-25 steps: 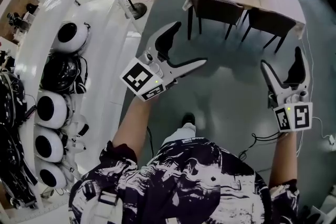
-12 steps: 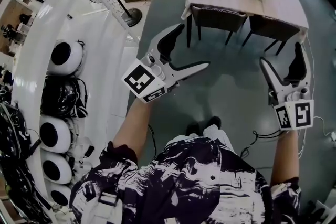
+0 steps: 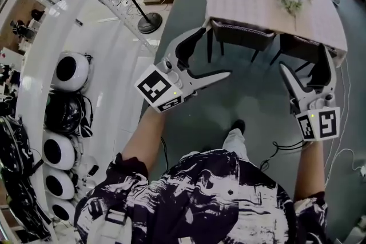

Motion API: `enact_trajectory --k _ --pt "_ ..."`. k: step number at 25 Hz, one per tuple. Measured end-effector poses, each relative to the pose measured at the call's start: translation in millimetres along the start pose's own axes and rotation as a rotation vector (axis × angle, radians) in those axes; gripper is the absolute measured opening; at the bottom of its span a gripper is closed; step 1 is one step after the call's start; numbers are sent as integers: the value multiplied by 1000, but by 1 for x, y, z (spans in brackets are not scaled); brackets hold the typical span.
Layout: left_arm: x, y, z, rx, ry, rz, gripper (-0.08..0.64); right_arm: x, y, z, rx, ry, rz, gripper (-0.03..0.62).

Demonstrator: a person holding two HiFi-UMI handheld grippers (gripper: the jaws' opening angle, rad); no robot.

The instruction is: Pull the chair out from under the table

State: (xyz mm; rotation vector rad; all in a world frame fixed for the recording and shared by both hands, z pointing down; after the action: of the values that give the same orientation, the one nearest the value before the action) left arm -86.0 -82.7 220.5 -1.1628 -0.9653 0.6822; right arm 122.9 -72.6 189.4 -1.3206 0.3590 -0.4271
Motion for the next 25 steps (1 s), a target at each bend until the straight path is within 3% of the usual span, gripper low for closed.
enact_trajectory --k 8,14,18,25 --pt "-57 -23 -89 -34 56 -8 462 95 -30 -61 -34 80 -26 480" --pt "-86 -59 -111 -99 73 22 462 121 -66 -98 -79 122 -36 480" --pt "-110 -87 -120 -131 49 33 462 122 -90 -120 -127 133 1 480" --pt "-133 -133 -144 -211 -53 14 460 131 -132 -134 -282 131 150 480"
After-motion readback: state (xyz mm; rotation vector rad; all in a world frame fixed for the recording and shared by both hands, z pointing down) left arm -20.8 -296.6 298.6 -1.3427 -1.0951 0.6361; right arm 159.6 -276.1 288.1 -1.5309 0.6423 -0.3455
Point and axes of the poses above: the fingertips, and each gripper's own axes: z backward along the fingers, x to its right, y out of its top, the point moved 2 cm from there along z, backward along the fingers, and after that the axes turned 9 degrees about -z, right-handed, at the moved point
